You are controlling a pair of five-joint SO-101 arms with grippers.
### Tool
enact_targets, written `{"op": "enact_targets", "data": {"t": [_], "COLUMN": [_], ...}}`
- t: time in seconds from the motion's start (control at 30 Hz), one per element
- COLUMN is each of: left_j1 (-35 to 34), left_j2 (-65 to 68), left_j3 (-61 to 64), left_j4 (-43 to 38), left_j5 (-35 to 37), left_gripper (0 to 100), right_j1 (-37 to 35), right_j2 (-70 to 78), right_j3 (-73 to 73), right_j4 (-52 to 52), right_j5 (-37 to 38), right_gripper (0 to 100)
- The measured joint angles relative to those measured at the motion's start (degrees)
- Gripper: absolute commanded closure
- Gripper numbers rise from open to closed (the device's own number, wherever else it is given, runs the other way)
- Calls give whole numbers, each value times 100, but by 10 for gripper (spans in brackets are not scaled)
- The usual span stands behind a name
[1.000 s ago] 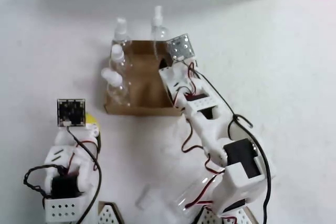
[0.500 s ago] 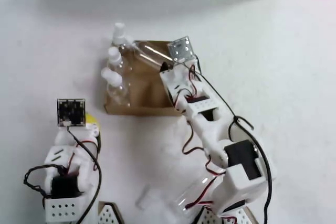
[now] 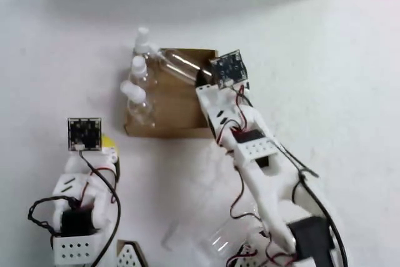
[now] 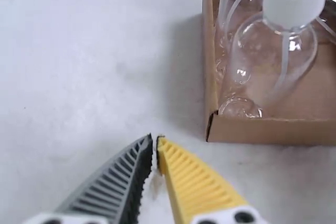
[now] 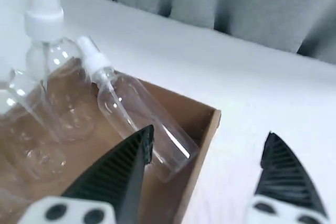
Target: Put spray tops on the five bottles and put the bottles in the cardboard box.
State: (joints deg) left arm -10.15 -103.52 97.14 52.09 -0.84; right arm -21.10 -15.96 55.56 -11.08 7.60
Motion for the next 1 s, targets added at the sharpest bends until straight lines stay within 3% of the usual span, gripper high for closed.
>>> {"op": "enact_targets", "data": {"t": [0.13, 0.2, 0.37, 0.53, 0.7, 0.9, 1.0], "left_j1": [-53, -53, -53, -53, -53, -53, -53], "left_j2": [0, 0, 0, 0, 0, 0, 0], "left_j3": [0, 0, 0, 0, 0, 0, 0], "left_j4": [0, 0, 0, 0, 0, 0, 0], "left_j5": [0, 0, 0, 0, 0, 0, 0], "left_gripper": [976, 976, 976, 976, 976, 976, 976], "right_j1": [70, 167, 571, 941, 914, 782, 659], "right_j2": [-484, -730, -1363, -1591, -1451, -624, -246], "right_j3": [97, 105, 44, -659, -1618, -2523, -2910], "right_j4": [26, 229, 1196, 2971, 5081, 6848, 7393], "right_j5": [0, 0, 0, 0, 0, 0, -273], "right_gripper": [953, 985, 981, 981, 981, 974, 900]}}
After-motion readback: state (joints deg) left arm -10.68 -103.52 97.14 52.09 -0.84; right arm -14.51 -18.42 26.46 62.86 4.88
